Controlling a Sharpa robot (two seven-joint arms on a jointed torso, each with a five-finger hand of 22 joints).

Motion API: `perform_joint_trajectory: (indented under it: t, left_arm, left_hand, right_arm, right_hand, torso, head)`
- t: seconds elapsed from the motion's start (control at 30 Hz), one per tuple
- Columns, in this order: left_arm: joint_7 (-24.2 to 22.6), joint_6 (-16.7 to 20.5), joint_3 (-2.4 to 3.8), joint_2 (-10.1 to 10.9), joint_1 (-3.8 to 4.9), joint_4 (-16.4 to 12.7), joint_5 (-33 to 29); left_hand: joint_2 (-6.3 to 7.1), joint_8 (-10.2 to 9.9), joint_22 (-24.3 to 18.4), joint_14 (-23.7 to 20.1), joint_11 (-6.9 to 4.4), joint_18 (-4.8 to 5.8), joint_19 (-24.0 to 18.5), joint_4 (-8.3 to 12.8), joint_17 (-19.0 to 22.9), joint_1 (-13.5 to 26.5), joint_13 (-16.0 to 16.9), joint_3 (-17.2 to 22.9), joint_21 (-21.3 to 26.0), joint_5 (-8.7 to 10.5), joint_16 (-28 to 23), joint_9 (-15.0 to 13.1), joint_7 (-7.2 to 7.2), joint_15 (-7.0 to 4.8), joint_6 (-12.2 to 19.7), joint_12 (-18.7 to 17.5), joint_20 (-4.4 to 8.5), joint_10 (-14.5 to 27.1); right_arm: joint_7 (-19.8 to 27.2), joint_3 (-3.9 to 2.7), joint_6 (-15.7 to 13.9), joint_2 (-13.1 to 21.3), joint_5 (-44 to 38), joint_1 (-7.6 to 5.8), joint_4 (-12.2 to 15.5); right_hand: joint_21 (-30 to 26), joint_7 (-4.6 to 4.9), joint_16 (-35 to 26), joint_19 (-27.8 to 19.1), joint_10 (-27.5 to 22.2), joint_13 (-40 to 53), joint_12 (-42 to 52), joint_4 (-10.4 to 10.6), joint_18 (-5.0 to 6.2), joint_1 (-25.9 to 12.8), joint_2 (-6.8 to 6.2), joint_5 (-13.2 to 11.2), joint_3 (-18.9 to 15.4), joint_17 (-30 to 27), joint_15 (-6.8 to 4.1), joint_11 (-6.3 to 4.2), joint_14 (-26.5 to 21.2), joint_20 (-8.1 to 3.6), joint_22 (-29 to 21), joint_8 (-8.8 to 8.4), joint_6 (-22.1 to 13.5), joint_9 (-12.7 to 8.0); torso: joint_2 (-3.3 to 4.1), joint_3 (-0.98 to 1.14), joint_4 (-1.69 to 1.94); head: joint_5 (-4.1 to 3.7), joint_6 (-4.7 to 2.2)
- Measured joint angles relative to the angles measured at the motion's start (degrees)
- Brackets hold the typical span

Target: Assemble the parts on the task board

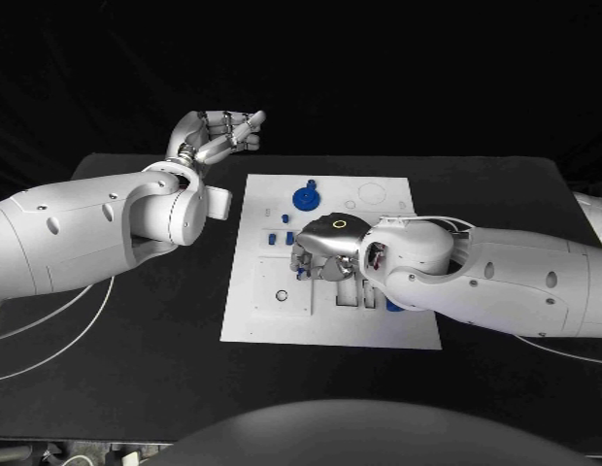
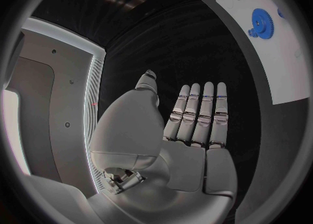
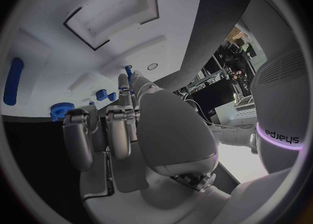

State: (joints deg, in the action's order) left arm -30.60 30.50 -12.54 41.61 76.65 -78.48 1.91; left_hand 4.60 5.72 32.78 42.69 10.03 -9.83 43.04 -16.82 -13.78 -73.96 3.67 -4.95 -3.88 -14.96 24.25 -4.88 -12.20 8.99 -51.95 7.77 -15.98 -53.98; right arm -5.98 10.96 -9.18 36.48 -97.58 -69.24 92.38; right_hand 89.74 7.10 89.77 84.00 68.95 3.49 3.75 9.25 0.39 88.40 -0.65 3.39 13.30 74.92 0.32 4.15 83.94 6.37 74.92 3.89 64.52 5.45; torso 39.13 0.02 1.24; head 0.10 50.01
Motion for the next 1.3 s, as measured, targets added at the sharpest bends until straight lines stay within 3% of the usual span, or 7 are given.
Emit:
perform_joint_trajectory:
  t: [1.3]
  left_arm:
    - [0.0,-0.1,0.0,-0.2,0.0,0.3,0.0]
  left_hand:
    - [0.0,0.0,-0.1,0.0,-0.12,0.0,0.0,0.0,0.1,0.0,0.0,0.0,0.0,0.0,0.0,0.0,-0.07,0.0,0.1,0.0,0.0,0.1]
  right_arm:
    - [0.1,0.07,-1.7,0.2,0.8,0.17,-0.1]
  right_hand:
    - [0.0,0.07,0.0,0.0,0.0,0.0,0.0,0.2,0.0,0.0,0.0,0.0,0.2,0.0,0.0,0.0,0.0,0.0,0.0,0.07,-0.1,0.0]
  torso:
    - [-0.01,0.0,-0.07]
  head:
    - [-0.24,0.0]
